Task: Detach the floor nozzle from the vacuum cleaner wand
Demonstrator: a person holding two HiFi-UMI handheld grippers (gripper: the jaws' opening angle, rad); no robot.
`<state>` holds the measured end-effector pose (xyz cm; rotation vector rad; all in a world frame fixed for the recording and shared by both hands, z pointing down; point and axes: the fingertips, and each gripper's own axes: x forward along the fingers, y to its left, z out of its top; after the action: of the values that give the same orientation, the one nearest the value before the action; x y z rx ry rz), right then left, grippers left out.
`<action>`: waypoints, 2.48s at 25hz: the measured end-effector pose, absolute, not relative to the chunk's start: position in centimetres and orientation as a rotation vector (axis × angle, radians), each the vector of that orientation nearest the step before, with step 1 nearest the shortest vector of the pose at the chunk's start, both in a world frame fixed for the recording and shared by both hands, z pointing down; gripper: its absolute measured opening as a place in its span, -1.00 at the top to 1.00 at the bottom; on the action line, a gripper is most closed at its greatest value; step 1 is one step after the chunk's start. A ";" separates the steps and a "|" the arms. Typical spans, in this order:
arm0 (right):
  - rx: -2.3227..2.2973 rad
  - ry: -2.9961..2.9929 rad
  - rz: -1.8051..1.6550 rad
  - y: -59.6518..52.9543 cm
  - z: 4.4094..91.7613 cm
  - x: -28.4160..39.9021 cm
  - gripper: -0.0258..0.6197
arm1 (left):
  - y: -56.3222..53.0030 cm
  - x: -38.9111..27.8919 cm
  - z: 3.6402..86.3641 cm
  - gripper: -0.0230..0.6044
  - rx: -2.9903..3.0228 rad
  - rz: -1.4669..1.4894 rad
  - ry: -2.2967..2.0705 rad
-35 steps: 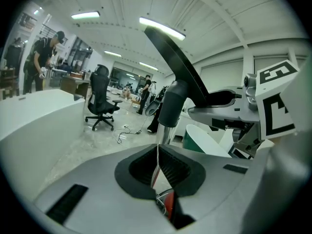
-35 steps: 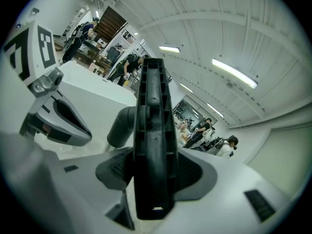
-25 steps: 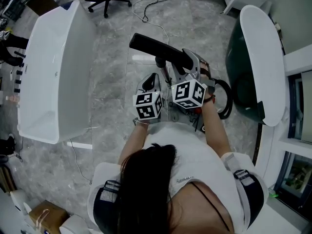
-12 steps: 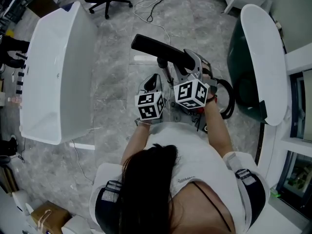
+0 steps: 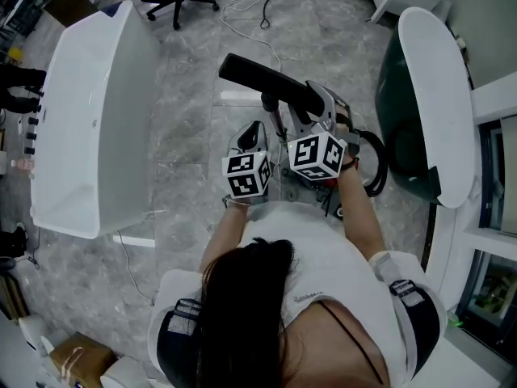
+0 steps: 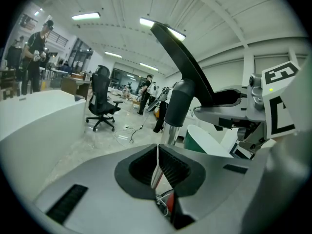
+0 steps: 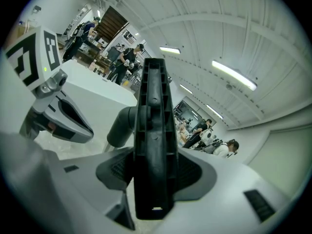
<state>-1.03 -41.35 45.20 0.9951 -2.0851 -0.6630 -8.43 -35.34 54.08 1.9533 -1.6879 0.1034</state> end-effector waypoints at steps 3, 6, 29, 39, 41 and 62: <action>0.994 -2.085 -0.660 -41.4 45.2 -1.1 0.19 | -35.4 -8.2 54.1 0.89 1.972 0.097 -1.667; 0.994 -2.084 -0.656 -41.6 45.2 -1.0 0.19 | -35.8 -7.6 54.0 0.89 2.002 0.080 -1.628; 0.995 -2.077 -0.625 -41.9 45.3 -1.2 0.19 | -38.5 -6.0 53.9 0.18 2.186 0.021 -1.400; 0.993 -2.075 -0.622 -42.1 45.3 -1.0 0.19 | -40.5 -4.2 54.8 0.17 2.213 0.075 -1.416; 0.992 -2.076 -0.622 -42.1 45.3 -0.9 0.19 | -40.7 -3.9 55.0 0.17 2.217 0.084 -1.411; 0.990 -2.069 -0.624 -42.5 45.4 -1.2 0.19 | -42.0 -4.3 56.0 0.41 2.217 0.174 -1.452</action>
<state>-1.16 -42.51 45.41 0.9900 -2.0690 -0.6242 -4.26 -42.05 55.97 2.2168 -1.4520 0.1739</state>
